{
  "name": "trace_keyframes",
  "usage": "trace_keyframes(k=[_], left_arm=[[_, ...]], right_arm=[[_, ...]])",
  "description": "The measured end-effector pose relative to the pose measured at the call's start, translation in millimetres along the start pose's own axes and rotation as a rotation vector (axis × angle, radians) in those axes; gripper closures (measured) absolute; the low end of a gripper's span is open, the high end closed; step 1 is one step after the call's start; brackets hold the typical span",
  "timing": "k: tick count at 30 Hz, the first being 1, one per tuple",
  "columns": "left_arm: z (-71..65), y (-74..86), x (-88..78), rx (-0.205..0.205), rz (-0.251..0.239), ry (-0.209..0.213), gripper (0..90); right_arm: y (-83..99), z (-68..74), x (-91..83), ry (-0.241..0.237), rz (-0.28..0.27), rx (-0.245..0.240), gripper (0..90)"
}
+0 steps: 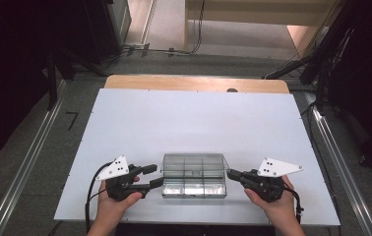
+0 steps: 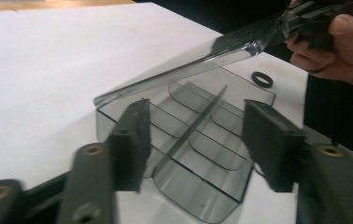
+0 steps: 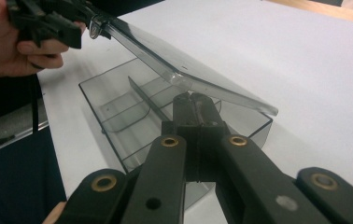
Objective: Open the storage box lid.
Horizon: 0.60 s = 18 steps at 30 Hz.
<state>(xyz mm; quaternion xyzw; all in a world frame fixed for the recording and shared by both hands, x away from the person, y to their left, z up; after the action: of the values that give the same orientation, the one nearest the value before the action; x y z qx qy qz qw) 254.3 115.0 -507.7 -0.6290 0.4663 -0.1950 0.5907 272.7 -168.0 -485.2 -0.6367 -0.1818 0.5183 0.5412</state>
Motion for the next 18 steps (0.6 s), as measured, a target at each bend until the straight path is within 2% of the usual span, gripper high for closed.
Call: trace_keyframes(k=[3,4,5,7,18], left_arm=[[5.0,-3.8,2.2,-0.011,-0.007,-0.029,24.0],[7.2,-5.1,3.7,-0.015,-0.007,-0.040,12.0],[10.7,-6.1,5.5,-0.021,-0.002,-0.066,12.0],[16.2,-7.8,8.7,-0.032,0.007,-0.090,0.0],[31.6,-22.1,23.2,-0.016,0.017,-0.128,0.0]], right_arm=[[-6.1,-1.1,-0.8,0.011,-0.009,-0.001,88.1],[-10.3,-2.0,-0.9,0.017,-0.018,-0.001,88.2],[-10.3,-2.0,-0.9,0.017,-0.018,-0.001,88.2],[-13.9,-2.5,-0.4,0.020,-0.023,0.001,88.2],[-30.5,-6.9,1.6,0.039,-0.037,-0.006,88.1]])
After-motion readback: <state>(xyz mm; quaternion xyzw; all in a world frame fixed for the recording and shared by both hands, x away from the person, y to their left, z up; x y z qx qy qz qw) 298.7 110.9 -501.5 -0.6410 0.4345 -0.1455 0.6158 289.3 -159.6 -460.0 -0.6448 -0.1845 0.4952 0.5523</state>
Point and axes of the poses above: each handheld gripper's, and its own axes: x roughly forward along the jaws, y roughly out of its underside, z roughly to its left, the point moved 8 cm from there along x, roughly forward along the jaws, and after that the axes turned 1 degree about x, right-handed, at the moved point
